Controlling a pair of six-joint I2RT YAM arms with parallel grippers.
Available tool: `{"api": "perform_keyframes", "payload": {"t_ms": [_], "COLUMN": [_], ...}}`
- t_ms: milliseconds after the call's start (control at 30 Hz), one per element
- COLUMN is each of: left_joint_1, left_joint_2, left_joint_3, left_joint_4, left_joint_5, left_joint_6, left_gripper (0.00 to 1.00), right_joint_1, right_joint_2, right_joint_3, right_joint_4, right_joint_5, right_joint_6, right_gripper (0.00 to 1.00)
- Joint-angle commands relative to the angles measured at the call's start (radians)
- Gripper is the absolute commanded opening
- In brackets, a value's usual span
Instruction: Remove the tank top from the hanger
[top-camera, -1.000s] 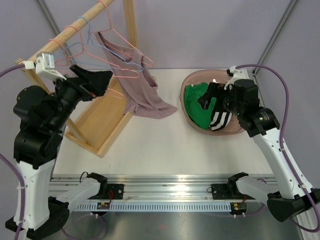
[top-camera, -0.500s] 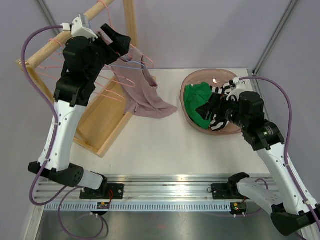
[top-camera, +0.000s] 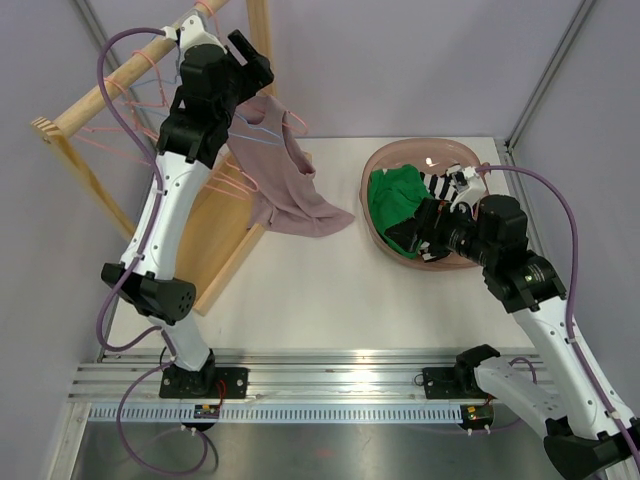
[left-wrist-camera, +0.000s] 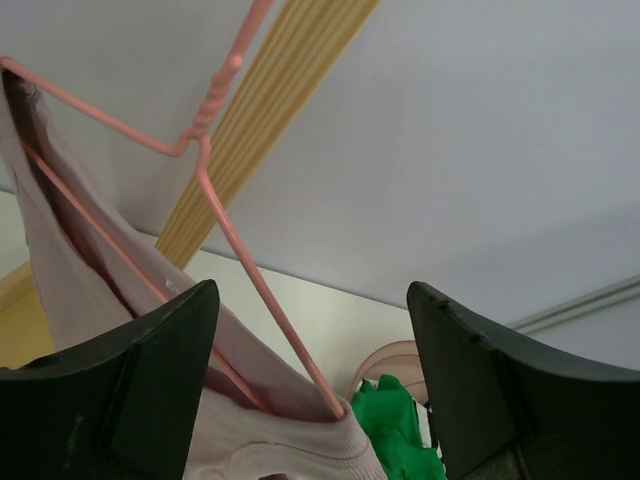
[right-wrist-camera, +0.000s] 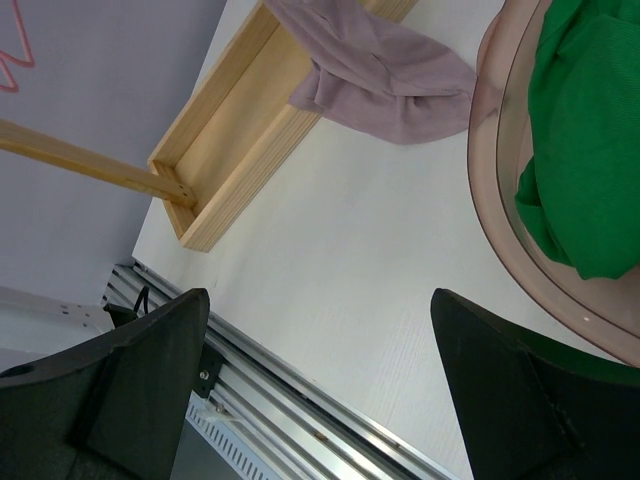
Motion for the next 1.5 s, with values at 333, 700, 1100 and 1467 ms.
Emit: {"api": "perform_keyframes", "payload": {"t_ms": [333,700,1100,1467], "left_joint_1": [-0.003,-0.039,-0.164,-0.253], "left_joint_2": [0.047,0.032,-0.112,-0.443], "left_joint_3": [0.061,0.165,0.092,-0.382], "left_joint_4": [0.047,0.082,0.148,0.263], "left_joint_5": [-0.147,-0.222,-0.264,-0.091], "left_joint_6": [0.017,0.067,0.1,-0.006], "left_gripper": [0.23,0.0,0.0,0.0], "right_joint_1": [-0.001,0.0,0.0,0.0], "right_joint_2": [-0.019,-0.03,-0.047,-0.071], "right_joint_3": [-0.002,0.006,0.015,0.036], "right_joint_4": [0.046,0.042,0.028,0.0], "right_joint_5": [-0.029,-0.036,-0.03,-0.006], "right_joint_6": [-0.008,-0.013,-0.02,-0.054], "right_gripper": [0.99,0.99,1.0,0.99]}}
